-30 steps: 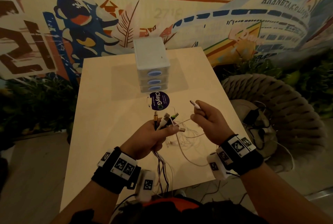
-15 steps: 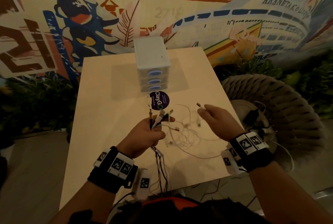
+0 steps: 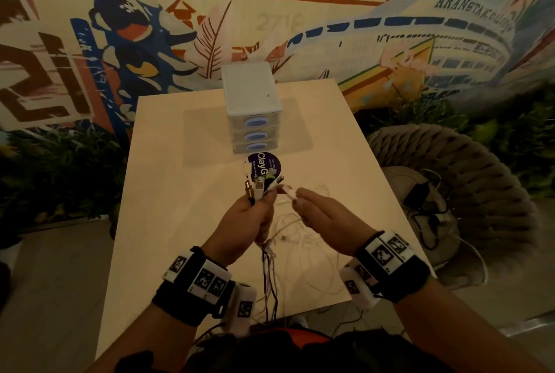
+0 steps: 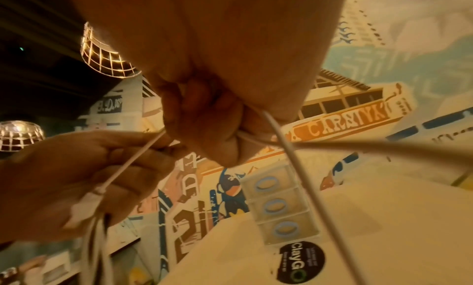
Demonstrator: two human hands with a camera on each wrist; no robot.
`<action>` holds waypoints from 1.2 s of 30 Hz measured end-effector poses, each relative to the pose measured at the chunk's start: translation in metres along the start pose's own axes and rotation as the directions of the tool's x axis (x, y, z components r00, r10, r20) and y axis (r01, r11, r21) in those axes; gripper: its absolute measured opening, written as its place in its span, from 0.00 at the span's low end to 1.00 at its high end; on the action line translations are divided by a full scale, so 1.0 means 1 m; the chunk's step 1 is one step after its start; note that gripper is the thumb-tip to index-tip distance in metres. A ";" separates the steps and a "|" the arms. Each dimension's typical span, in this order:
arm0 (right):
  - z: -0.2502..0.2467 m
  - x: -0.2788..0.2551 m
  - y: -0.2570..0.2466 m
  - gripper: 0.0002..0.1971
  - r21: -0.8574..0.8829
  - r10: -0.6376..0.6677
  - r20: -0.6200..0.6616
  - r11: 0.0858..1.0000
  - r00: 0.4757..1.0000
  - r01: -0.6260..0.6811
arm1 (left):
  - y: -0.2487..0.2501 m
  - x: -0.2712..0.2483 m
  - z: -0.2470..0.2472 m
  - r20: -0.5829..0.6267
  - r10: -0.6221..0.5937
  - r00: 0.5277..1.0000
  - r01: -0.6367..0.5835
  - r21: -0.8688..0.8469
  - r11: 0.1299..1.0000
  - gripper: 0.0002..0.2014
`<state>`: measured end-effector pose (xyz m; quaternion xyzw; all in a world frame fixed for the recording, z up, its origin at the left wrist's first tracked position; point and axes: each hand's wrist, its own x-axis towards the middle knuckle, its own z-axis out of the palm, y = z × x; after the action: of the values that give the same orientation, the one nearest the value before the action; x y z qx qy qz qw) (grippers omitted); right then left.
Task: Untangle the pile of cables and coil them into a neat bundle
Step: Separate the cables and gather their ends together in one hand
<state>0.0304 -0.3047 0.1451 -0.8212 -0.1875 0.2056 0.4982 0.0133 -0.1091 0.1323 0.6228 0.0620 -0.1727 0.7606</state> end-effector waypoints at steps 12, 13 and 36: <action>0.016 0.007 -0.015 0.13 -0.191 -0.009 -0.020 0.982 1.000 0.005 | 0.004 -0.009 -0.004 -0.039 0.139 0.990 -0.128 0.203 0.971 0.07; 0.017 0.006 -0.015 0.12 -0.209 -0.004 0.003 0.978 1.000 0.005 | 0.004 -0.007 -0.004 -0.083 0.145 0.986 -0.128 0.180 0.975 0.07; 0.063 -0.103 0.145 0.18 -0.272 0.560 0.477 0.827 0.677 -0.492 | 0.009 -0.012 -0.022 -0.073 0.047 0.996 -0.060 -0.180 0.982 0.17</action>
<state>-0.0749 -0.3736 0.0042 -0.7770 -0.0869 0.5500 0.2936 0.0082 -0.0845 0.1398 0.5576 0.0870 -0.1244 0.8161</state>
